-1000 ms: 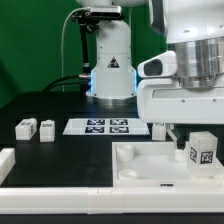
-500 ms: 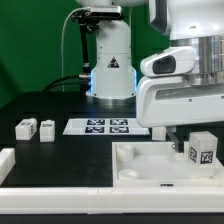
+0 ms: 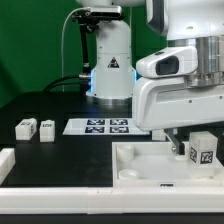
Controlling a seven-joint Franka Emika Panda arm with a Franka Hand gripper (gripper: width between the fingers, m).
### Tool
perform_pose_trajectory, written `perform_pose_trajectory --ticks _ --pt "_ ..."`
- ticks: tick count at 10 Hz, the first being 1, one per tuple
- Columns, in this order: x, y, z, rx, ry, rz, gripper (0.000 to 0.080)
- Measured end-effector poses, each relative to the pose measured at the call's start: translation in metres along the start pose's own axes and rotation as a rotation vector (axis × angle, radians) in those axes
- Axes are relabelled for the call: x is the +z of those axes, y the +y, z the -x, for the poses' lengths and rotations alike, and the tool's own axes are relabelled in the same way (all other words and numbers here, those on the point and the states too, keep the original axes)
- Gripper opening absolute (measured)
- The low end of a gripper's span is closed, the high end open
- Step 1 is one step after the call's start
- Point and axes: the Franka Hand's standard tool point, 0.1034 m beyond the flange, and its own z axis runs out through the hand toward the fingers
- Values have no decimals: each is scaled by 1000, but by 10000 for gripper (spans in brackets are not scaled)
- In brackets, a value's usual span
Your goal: Assemble one leg
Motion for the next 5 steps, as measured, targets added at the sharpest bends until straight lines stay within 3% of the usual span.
perform_pose_trajectory --ticks 1,2,5 --pt "0 0 0 0 0 0 390" --pt "0 0 0 0 0 0 291" --pt "0 0 0 59 6 -3 291"
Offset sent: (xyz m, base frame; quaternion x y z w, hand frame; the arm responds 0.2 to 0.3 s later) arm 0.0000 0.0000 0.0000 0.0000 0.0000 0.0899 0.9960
